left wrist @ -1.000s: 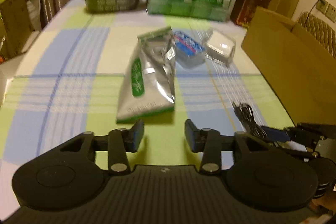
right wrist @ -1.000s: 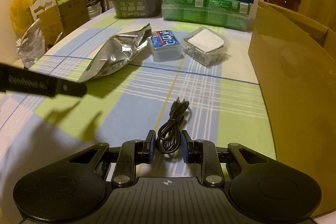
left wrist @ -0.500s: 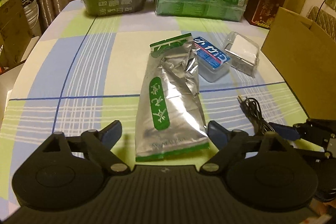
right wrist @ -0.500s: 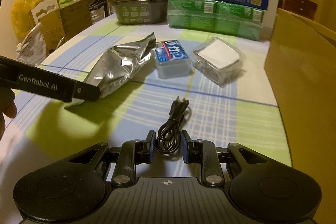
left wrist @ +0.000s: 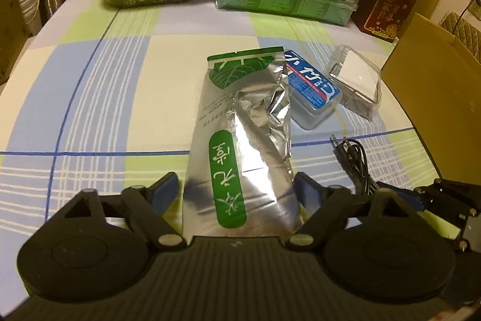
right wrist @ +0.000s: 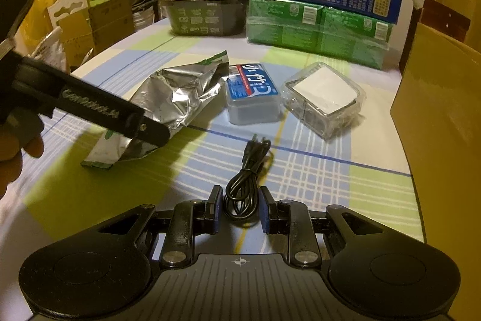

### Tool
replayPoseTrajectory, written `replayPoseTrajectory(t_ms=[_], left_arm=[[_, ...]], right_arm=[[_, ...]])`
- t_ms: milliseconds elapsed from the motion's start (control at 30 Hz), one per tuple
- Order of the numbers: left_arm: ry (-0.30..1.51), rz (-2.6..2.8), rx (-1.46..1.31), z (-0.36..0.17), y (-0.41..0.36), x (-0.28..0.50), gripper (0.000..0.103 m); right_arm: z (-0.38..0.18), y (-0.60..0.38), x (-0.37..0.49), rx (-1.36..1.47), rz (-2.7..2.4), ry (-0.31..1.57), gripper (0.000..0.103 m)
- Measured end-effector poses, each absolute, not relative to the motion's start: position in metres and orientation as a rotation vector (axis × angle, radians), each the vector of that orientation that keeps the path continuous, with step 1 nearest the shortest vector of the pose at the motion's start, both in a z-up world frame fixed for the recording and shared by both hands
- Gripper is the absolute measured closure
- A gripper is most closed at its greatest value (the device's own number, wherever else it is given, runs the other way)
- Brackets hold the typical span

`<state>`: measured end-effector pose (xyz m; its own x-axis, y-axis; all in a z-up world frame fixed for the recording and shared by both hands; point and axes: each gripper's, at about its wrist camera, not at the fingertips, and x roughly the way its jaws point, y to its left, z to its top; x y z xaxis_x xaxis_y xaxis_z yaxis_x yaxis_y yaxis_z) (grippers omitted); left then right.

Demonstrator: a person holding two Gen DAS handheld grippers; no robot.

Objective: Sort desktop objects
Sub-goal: 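Reach the left tool to the silver foil bag while the right tool holds the black cable, then close the left tool on the silver foil bag and lift it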

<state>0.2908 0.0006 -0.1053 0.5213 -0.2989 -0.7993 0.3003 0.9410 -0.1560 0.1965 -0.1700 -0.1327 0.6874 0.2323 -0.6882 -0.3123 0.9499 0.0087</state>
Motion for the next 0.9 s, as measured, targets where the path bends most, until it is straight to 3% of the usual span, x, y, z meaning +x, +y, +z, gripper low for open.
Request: replayPoseTrajectory(t_ms=[100,167,267,800,900], left_arm=[[0.973,-0.359,0.008,-0.106,-0.002,0.289,0.034],[0.977,-0.363,0.015,-0.106,-0.004,0.284,0.043],[0.986,-0.364,0.008,-0.105,-0.003,0.271,0.044],[1.037,-0.332,0.003,-0.093,-0.023,0.128,0.044],[1.027,-0.337,0.025,-0.088,-0.026,0.116,0.035]], right_arm=[[-0.132,-0.169,0.195,-0.117,0.306,0.758,0.081],[-0.131,-0.170,0.194,-0.114,0.306,0.765,0.081],[-0.129,-0.171,0.191,-0.116,0.307,0.779,0.081],[-0.109,-0.200,0.103,-0.112,0.294,0.891,0.081],[-0.110,-0.205,0.090,-0.106,0.290,0.901,0.081]])
